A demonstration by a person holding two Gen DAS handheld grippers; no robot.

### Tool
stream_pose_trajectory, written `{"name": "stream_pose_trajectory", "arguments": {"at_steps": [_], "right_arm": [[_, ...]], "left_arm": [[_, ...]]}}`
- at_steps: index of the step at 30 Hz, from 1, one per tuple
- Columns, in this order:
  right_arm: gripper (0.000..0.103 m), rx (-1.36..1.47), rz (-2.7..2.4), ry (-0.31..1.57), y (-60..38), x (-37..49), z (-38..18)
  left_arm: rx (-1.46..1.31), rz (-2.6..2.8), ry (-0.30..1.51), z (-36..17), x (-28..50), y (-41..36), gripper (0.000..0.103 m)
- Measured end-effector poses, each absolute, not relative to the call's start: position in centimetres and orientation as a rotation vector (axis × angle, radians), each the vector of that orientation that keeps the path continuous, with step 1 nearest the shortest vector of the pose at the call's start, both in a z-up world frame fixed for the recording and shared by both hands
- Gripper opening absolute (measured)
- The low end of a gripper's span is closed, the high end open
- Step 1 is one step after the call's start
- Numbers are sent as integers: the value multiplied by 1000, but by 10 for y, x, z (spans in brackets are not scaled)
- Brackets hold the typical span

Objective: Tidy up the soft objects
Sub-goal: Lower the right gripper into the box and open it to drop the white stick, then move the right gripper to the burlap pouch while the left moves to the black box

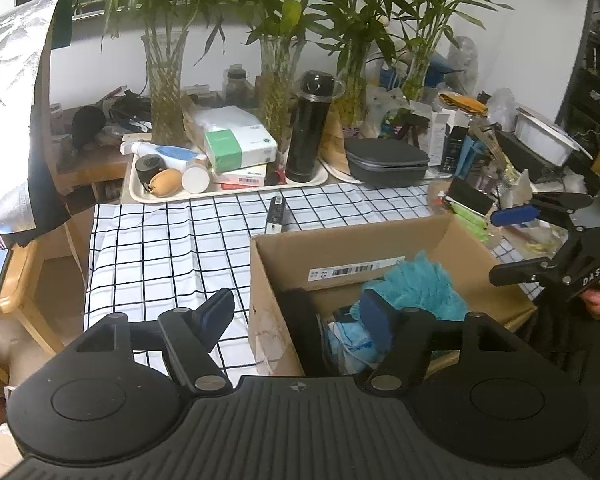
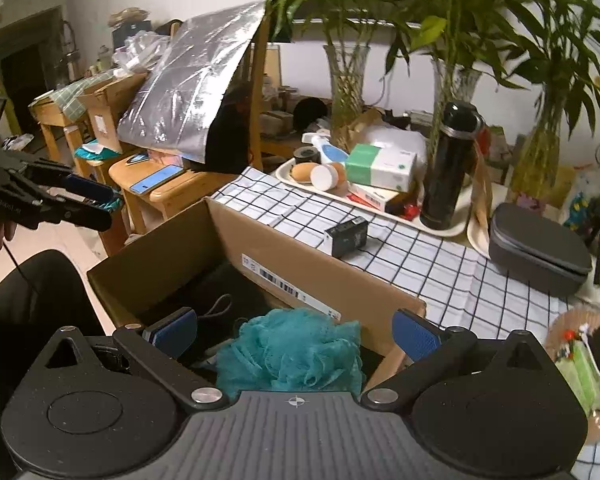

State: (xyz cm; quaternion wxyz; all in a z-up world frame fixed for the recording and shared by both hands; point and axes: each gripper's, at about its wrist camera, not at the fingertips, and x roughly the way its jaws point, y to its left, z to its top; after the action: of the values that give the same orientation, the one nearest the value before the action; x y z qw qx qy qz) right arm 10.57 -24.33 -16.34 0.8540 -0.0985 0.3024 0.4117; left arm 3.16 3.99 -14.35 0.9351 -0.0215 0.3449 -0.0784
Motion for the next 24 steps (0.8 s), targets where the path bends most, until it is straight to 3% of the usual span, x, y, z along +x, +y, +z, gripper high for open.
{"name": "stream_pose_trajectory", "arguments": {"at_steps": [24], "right_arm": [[103,-157,771,639,-252,151,-169]], "left_arm": [[-8,-143,634,-148,62,46,70]]}}
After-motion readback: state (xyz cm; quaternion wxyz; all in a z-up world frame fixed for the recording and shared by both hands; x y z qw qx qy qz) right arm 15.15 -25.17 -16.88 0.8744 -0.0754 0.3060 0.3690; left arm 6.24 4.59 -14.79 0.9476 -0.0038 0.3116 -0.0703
